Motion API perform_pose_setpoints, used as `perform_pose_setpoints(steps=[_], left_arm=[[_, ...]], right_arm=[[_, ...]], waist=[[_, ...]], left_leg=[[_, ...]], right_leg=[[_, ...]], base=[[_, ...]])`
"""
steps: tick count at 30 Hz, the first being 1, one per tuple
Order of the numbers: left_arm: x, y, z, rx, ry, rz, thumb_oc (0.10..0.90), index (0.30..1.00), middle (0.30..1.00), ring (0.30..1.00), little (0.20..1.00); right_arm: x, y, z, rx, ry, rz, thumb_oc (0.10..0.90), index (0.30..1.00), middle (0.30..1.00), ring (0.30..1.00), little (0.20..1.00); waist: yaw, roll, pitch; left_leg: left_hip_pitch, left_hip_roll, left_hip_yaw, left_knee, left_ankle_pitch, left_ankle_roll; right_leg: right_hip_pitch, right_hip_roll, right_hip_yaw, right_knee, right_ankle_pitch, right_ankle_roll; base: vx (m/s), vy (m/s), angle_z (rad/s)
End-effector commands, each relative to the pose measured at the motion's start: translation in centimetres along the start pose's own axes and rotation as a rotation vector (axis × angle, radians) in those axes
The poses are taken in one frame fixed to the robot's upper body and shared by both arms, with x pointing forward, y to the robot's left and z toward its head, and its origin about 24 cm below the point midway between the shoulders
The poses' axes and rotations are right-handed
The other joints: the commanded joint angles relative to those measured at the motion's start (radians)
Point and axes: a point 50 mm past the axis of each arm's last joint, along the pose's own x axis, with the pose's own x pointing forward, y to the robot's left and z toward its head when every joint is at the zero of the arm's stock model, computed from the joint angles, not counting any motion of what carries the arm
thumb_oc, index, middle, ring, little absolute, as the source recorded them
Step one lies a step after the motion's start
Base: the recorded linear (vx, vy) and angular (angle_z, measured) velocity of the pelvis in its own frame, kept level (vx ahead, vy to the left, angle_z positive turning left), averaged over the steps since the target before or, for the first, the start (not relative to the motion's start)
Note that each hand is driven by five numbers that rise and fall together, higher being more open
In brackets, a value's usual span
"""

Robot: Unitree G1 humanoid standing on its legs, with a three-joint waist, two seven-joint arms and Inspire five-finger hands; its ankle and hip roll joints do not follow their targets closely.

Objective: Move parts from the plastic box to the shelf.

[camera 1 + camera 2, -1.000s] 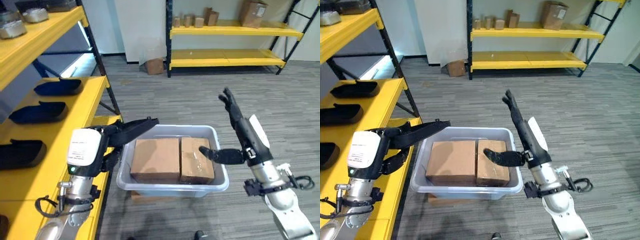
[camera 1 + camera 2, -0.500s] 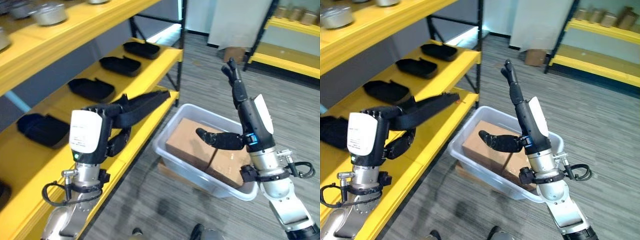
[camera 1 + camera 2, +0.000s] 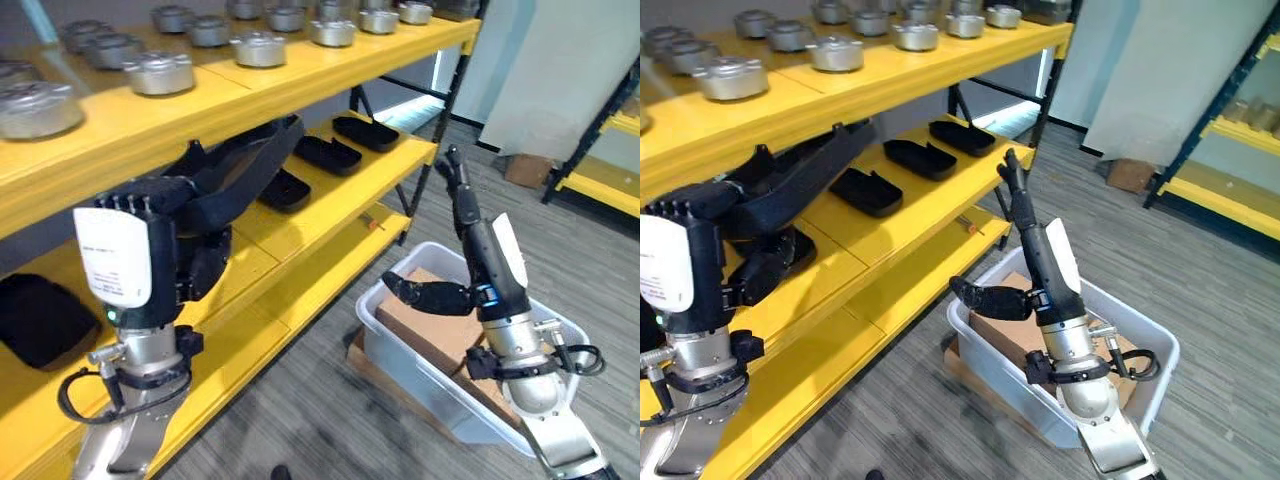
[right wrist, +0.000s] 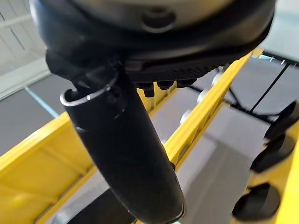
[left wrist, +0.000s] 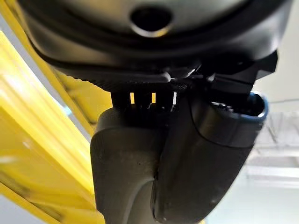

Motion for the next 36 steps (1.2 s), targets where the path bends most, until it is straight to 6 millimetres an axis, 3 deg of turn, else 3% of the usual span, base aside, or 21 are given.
perform_pose_setpoints(steps=[1,4,7,8,9,10,11,14,15,16,17,20,22,30,34,36], left_arm=[[3.4,3.7,1.0,0.037,-0.116,0.322,0.400,0.300,0.300,0.300,0.300],[3.2,3.7,0.5,0.067,-0.106,0.295,0.400,0.300,0.300,0.300,0.300],[3.2,3.6,0.5,0.065,-0.106,0.288,0.400,0.300,0.300,0.300,0.300],[3.4,3.2,0.4,0.048,-0.104,0.268,0.400,0.300,0.300,0.300,0.300],[3.5,2.9,0.3,0.033,-0.096,0.256,0.400,0.300,0.300,0.300,0.300],[3.5,2.7,0.2,0.032,-0.089,0.241,0.400,0.300,0.300,0.300,0.300],[3.4,2.3,-0.1,0.034,-0.067,0.209,0.400,0.300,0.300,0.300,0.300],[3.4,2.1,-0.2,0.032,-0.058,0.200,0.400,0.300,0.300,0.300,0.300],[3.4,1.6,-0.2,0.026,-0.047,0.181,0.400,0.300,0.300,0.300,0.300],[3.3,1.5,-0.2,0.022,-0.041,0.174,0.400,0.300,0.300,0.300,0.300],[3.3,1.5,-0.2,0.022,-0.041,0.175,0.400,0.300,0.300,0.300,0.300],[2.3,1.1,-0.5,0.038,-0.014,0.111,0.400,0.300,0.300,0.300,0.300],[1.4,1.3,-0.8,0.026,0.019,0.067,0.400,0.300,0.300,0.300,0.300],[0.9,1.0,-0.1,-0.030,-0.002,0.001,0.400,0.300,0.300,0.300,0.300],[1.7,0.2,1.0,-0.120,-0.040,-0.001,0.400,0.300,0.300,0.300,0.300],[2.9,-0.2,2.1,-0.193,-0.099,0.019,0.400,0.300,0.300,0.300,0.300]], right_arm=[[2.2,-1.2,2.5,-0.028,-0.198,-0.066,0.900,1.000,1.000,1.000,1.000],[1.8,-1.0,1.8,-0.044,-0.153,-0.069,0.900,1.000,1.000,1.000,1.000],[1.6,-1.0,1.6,-0.041,-0.140,-0.073,0.900,1.000,1.000,1.000,1.000],[1.3,-1.0,1.3,-0.037,-0.113,-0.078,0.900,1.000,1.000,1.000,1.000],[1.1,-1.1,1.1,-0.036,-0.103,-0.080,0.900,1.000,1.000,1.000,1.000],[1.0,-1.2,1.0,-0.033,-0.095,-0.080,0.900,1.000,1.000,1.000,1.000],[0.9,-1.4,0.9,-0.036,-0.094,-0.074,0.900,1.000,1.000,1.000,1.000],[0.9,-1.5,1.0,-0.038,-0.099,-0.072,0.900,1.000,1.000,1.000,1.000],[0.9,-1.6,1.0,-0.032,-0.100,-0.070,0.900,1.000,1.000,1.000,1.000],[0.9,-1.7,0.9,-0.029,-0.101,-0.072,0.900,1.000,1.000,1.000,1.000],[1.0,-1.7,0.9,-0.029,-0.103,-0.072,0.900,1.000,1.000,1.000,1.000],[1.3,-1.4,0.9,-0.001,-0.109,-0.064,0.900,1.000,1.000,1.000,1.000],[1.5,-1.5,1.0,0.032,-0.109,-0.062,0.900,1.000,1.000,1.000,1.000],[0.9,-1.8,1.0,0.033,-0.097,-0.062,0.900,1.000,1.000,1.000,1.000],[1.0,-2.1,1.3,0.017,-0.118,-0.076,0.900,1.000,1.000,1.000,1.000],[1.3,-2.5,1.7,-0.011,-0.150,-0.099,0.900,1.000,1.000,1.000,1.000]], waist=[[0.004,0.009,-0.038],[0.023,-0.002,-0.029],[0.020,-0.008,-0.024],[0.000,-0.014,-0.004],[-0.026,-0.010,0.007],[-0.036,-0.004,0.011],[-0.052,0.008,0.019],[-0.055,0.014,0.019],[-0.063,0.015,0.021],[-0.067,0.013,0.019],[-0.066,0.013,0.018],[-0.047,0.006,-0.013],[-0.033,0.020,-0.036],[-0.049,0.053,-0.021],[-0.074,0.070,0.015],[-0.110,0.077,0.042]], left_leg=[[0.114,0.038,-0.027,-0.077,-0.084,-0.039],[0.118,-0.018,-0.057,-0.082,-0.111,-0.003],[0.123,-0.031,-0.070,-0.083,-0.121,0.009],[0.116,-0.039,-0.088,-0.084,-0.109,0.018],[0.111,-0.042,-0.115,-0.084,-0.104,0.023],[0.112,-0.042,-0.121,-0.084,-0.104,0.027],[0.114,-0.045,-0.138,-0.084,-0.094,0.042],[0.113,-0.046,-0.145,-0.084,-0.091,0.042],[0.114,-0.060,-0.159,-0.084,-0.082,0.052],[0.114,-0.065,-0.165,-0.084,-0.077,0.052],[0.110,-0.063,-0.163,-0.084,-0.071,0.051],[0.093,-0.061,-0.145,-0.082,-0.058,0.019],[0.075,-0.036,-0.112,-0.083,-0.040,-0.004],[0.041,-0.015,-0.106,-0.078,-0.001,-0.036],[-0.037,-0.006,-0.121,0.013,0.008,-0.060],[-0.069,0.063,-0.003,0.087,0.009,-0.083]], right_leg=[[0.000,-0.072,0.061,-0.102,0.219,0.120],[-0.001,-0.117,0.058,-0.053,0.246,0.120],[-0.011,-0.134,0.075,-0.009,0.247,0.120],[-0.034,-0.117,0.144,0.038,0.262,0.110],[-0.068,-0.066,0.242,0.063,0.229,0.095],[-0.095,-0.021,0.286,0.082,0.190,0.080],[-0.135,0.093,0.315,0.131,0.092,0.036],[-0.153,0.136,0.313,0.168,0.043,0.016],[-0.158,0.219,0.314,0.201,-0.013,-0.003],[-0.161,0.258,0.324,0.198,-0.033,-0.009],[-0.163,0.260,0.322,0.192,-0.026,-0.014],[-0.052,0.301,0.334,-0.058,-0.054,-0.031],[-0.011,0.313,0.330,-0.166,-0.014,-0.026],[0.024,0.310,0.290,-0.219,-0.008,-0.038],[0.020,0.291,0.255,-0.204,-0.018,-0.054],[0.000,0.258,0.213,-0.169,-0.015,-0.059]], base=[[0.01,0.386,0.12],[0.04,0.239,0.15],[0.03,0.131,0.34],[-0.01,0.150,0.37],[-0.01,0.208,0.49],[-0.02,0.256,0.78],[0.00,0.160,1.16],[0.00,0.097,0.36],[0.00,0.047,0.04],[-0.02,0.047,0.20],[-0.04,-0.043,0.30],[-0.02,-0.115,0.11],[-0.03,-0.127,-0.31],[-0.07,-0.050,-0.08],[-0.14,0.001,0.59],[-0.15,0.061,0.48]])
